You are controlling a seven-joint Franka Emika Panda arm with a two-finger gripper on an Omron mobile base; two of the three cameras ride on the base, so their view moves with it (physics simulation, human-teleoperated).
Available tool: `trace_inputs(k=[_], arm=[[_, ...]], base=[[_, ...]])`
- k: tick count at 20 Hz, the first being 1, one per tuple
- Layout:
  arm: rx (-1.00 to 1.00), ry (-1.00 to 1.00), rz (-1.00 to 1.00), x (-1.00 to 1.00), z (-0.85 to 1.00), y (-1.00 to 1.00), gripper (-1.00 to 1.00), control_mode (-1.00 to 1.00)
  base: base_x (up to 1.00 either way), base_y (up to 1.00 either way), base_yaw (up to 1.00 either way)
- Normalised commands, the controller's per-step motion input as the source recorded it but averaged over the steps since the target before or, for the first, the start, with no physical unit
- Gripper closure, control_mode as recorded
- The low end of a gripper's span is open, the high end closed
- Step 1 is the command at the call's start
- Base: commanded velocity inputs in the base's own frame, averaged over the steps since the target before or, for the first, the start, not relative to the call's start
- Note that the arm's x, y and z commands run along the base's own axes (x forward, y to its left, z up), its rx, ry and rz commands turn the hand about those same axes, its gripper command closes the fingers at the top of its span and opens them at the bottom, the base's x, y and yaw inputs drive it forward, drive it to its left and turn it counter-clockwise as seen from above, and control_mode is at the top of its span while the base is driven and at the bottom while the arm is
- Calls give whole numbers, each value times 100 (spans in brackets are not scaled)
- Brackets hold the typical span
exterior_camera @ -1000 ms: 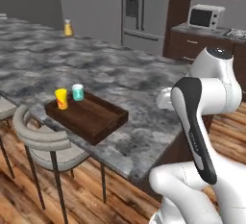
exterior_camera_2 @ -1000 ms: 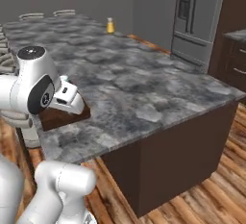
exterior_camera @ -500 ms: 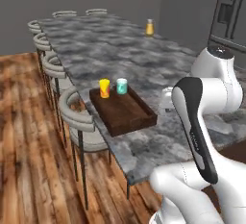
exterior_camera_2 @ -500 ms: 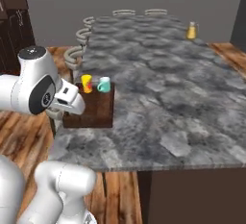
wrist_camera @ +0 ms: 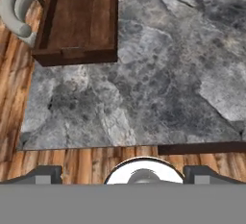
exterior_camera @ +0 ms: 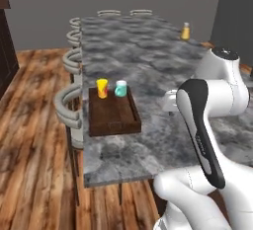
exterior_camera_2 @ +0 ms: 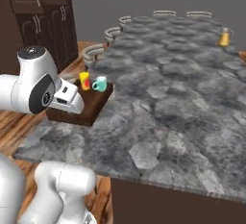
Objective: There is a tray on the dining counter. Grab the cup, mug, and pitcher and place them on the tray. The pitcher may be placed next to the tray if it cannot fit the tray.
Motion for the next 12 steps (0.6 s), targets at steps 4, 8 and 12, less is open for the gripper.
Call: trace_inputs(k=[4, 8, 12], arm=[[0, 0, 0, 0, 0, 0, -100, 100], [0, 0, 0, 0, 0, 0, -100, 100], [0, 0, 0, 0, 0, 0, -100, 100]], base=[[0, -100, 28], [-21, -100, -12], [-6, -100, -50]])
